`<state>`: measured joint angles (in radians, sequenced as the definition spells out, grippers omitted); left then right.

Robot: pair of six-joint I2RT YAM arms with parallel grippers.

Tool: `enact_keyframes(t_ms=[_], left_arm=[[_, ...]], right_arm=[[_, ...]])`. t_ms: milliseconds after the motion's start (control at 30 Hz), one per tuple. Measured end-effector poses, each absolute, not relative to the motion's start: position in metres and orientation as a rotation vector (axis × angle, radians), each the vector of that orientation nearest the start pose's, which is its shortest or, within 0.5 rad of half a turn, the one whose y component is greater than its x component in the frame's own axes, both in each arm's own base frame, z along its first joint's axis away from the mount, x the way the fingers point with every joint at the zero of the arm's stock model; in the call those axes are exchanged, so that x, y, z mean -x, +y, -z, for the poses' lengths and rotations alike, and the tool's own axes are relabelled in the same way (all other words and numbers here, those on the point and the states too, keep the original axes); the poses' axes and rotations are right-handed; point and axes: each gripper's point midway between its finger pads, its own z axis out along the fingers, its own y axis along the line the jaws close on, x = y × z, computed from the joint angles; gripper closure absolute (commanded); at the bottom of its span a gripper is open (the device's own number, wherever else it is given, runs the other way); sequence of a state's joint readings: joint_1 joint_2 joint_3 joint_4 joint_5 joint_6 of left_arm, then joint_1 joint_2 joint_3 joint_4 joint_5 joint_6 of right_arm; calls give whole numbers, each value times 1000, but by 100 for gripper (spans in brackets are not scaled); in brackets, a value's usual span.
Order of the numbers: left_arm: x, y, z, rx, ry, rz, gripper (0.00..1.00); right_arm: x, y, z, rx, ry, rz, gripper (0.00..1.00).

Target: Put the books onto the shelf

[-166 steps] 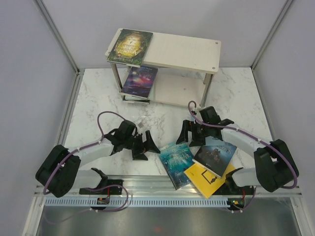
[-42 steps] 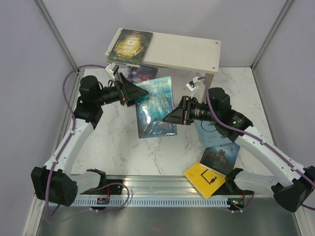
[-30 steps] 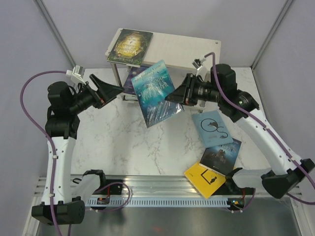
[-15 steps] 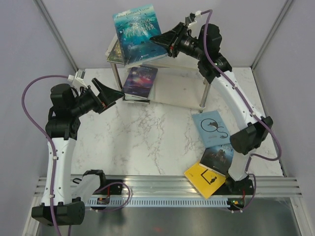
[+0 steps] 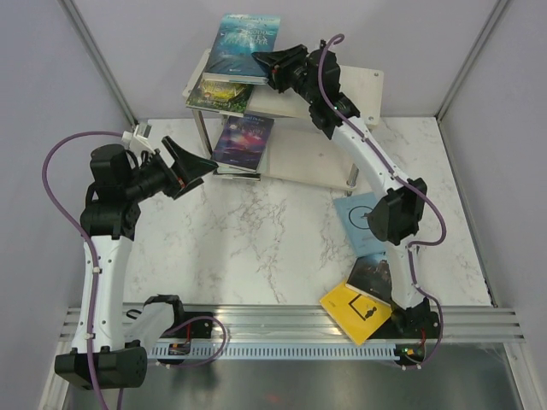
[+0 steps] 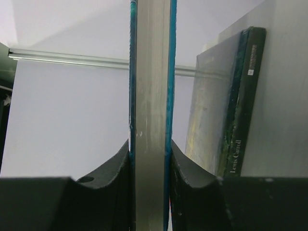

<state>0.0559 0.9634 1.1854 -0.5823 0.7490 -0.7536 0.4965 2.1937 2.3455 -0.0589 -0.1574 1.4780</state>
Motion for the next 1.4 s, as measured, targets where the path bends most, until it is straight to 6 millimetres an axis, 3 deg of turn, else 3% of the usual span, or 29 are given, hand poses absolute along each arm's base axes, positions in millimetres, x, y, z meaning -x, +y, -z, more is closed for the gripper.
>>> enact_keyframes(t_ms=[367, 700, 800, 867, 1033, 1200, 1400], left_arm=[[-256, -128, -348, 275, 2000, 1189, 0], [-253, -128, -344, 279, 2004, 1189, 0], [-253, -128, -344, 279, 2004, 1189, 0], [-253, -128, -344, 278, 2004, 1189, 0], [-253, -128, -344, 280, 2005, 1189, 0], [-253, -128, -344, 280, 2005, 1189, 0], [-253, -128, -344, 279, 2005, 1190, 0]], right_arm=[[-510, 410, -438, -669, 1625, -1659, 100], [-523, 399, -427, -760, 1613, -1568, 100], [-524, 399, -422, -771, 1622, -1542, 83], [-521, 403, -419, -763, 1634, -1527, 66], [-514, 411, -417, -731, 1644, -1524, 45], [-498, 402, -421, -710, 1654, -1508, 39], [-491, 367, -431, -719, 1659, -1471, 34]])
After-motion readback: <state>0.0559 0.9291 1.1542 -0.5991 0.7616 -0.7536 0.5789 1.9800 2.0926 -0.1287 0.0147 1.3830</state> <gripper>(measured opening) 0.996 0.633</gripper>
